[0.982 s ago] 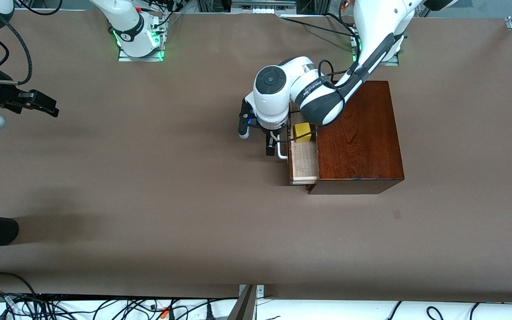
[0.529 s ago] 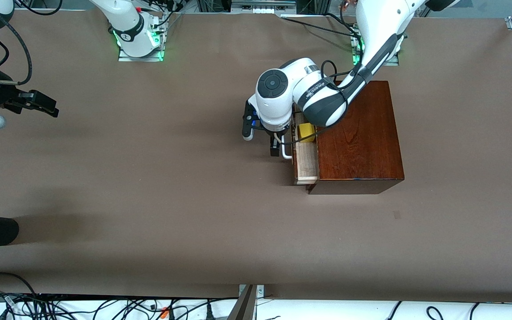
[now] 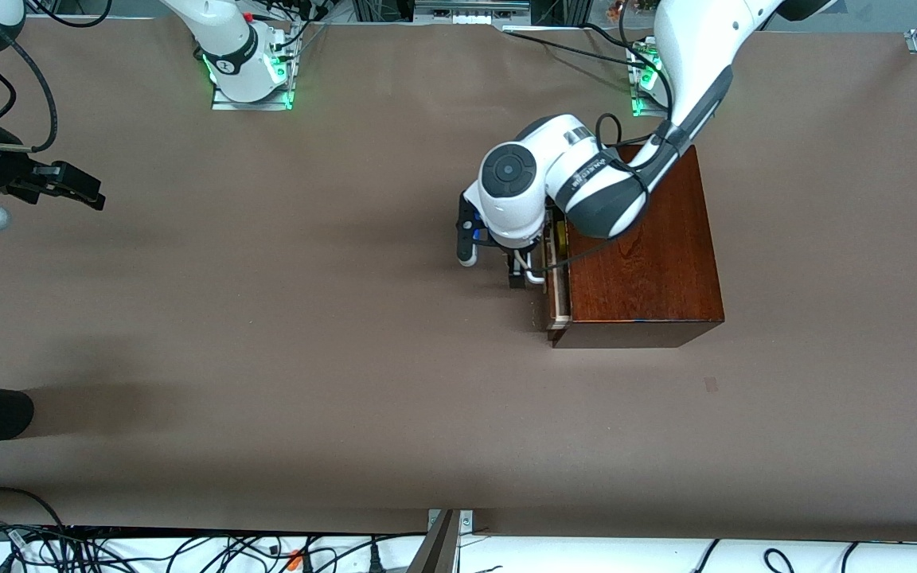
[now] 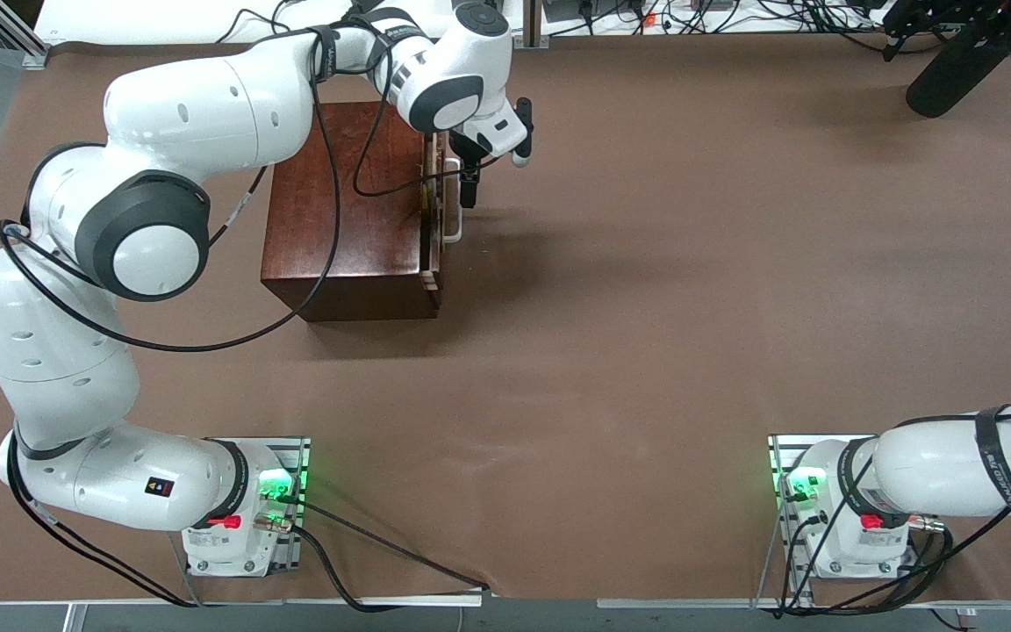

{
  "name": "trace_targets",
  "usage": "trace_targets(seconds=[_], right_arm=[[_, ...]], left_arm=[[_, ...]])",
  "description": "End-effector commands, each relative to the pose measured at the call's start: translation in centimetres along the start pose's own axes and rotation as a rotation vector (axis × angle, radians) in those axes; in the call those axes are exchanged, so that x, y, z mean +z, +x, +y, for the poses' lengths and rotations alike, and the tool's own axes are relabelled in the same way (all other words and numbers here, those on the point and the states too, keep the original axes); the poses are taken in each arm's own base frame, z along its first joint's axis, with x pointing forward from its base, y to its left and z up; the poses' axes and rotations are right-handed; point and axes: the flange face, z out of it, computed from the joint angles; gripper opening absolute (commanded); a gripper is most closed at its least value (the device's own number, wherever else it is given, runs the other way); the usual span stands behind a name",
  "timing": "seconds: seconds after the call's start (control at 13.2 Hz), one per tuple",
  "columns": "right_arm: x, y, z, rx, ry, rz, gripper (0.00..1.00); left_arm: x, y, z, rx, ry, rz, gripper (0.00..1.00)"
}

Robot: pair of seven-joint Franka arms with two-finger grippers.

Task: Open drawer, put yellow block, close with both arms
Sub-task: 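Lower the left gripper to the drawer front beside the handle, then push the drawer shut into the box with the left gripper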

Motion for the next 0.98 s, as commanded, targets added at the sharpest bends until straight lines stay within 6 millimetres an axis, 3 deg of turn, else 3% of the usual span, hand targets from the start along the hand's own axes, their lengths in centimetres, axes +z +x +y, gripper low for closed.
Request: trace_targets(seconds=[0.0, 0.91], right_arm=[[-0.45, 0.17, 0.08, 0.002, -0.001, 0.004, 1.0], [-0.37, 0.21, 0.08, 0.001, -0.001, 0.002, 1.0]], left_arm=[[-1.22, -2.35, -1.35, 0.022, 0.018, -0.028, 1.0], [-1.36, -3.18, -1.92, 0.009, 0.017, -0.026, 1.0]])
